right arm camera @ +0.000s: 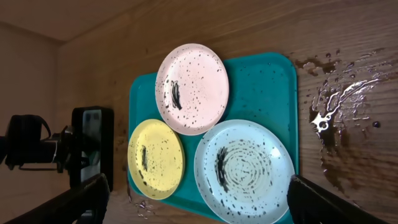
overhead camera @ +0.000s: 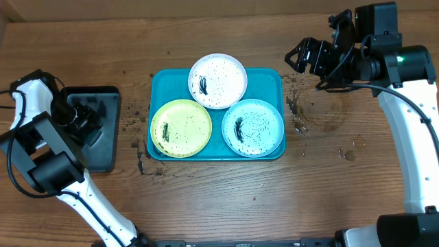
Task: Clean dirty plates on tray and stack at the side
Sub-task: 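Lower the left gripper into the black tray and grasp the green sponge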
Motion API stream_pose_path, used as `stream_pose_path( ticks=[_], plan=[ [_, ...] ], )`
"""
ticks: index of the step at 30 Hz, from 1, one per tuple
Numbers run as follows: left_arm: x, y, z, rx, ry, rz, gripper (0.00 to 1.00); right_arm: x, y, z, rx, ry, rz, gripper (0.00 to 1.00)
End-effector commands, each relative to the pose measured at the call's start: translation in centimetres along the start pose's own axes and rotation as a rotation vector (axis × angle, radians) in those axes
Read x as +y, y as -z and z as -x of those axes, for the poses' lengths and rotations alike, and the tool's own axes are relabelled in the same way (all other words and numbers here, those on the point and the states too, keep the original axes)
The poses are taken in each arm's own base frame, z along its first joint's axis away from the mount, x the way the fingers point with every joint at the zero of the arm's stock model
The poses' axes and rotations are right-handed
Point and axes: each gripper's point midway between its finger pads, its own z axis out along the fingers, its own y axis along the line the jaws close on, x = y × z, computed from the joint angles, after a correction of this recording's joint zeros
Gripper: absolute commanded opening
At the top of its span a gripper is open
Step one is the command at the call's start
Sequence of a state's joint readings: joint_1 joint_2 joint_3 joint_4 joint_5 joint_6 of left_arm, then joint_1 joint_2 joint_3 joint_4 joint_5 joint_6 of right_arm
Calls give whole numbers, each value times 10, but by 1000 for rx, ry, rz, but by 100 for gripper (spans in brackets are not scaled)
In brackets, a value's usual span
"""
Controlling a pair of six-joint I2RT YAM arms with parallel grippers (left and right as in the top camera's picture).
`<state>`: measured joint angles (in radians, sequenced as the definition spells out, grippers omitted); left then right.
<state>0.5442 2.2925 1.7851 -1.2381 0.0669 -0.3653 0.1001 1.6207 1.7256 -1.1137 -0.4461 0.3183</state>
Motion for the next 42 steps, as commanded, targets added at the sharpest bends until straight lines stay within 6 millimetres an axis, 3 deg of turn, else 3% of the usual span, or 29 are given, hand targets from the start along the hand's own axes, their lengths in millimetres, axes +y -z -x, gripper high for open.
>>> stream_pose_path(
  ticks=[1,7,10,11,16,17,19,22,29,30,32,37,41,42],
  plan=[
    [-6,1,-2,10,-4,-7,60,4,-2,-1,3,2,15,93],
    [-4,1,-7,30,-2,2,40,2,-2,1,-5,4,6,96],
    [-4,1,-7,33,-2,3,21,2,-2,1,-5,4,6,97],
    [-4,1,-7,32,-2,3,4,2,-2,1,-5,4,6,97],
    [-4,1,-1,6,-4,4,5,2,-2,0,-2,3,4,98],
    [-4,1,0,1,-4,2,28,2,-2,0,-2,3,4,98],
    [-4,1,5,-19,-4,1,98,1,-3,0,-1,2,4,98],
    [2,3,28,-121,-5,49,100,0,-5,0,5,-1,1,98],
    [0,7,53,-226,-10,53,100,-1,-5,-2,13,-5,-2,98],
    [-1,7,54,-231,-10,50,98,-1,-5,-2,13,-5,-2,98],
    [-2,7,54,-234,-12,45,78,-1,-5,-2,13,-5,-2,98],
    [-2,7,54,-230,-11,48,8,-1,-5,-2,12,-5,-2,99],
    [-1,7,52,-225,-11,49,4,-1,-5,-2,12,-5,-2,99],
    [-1,6,50,-216,-12,48,8,-1,-5,-2,12,-5,-2,99]
  ],
)
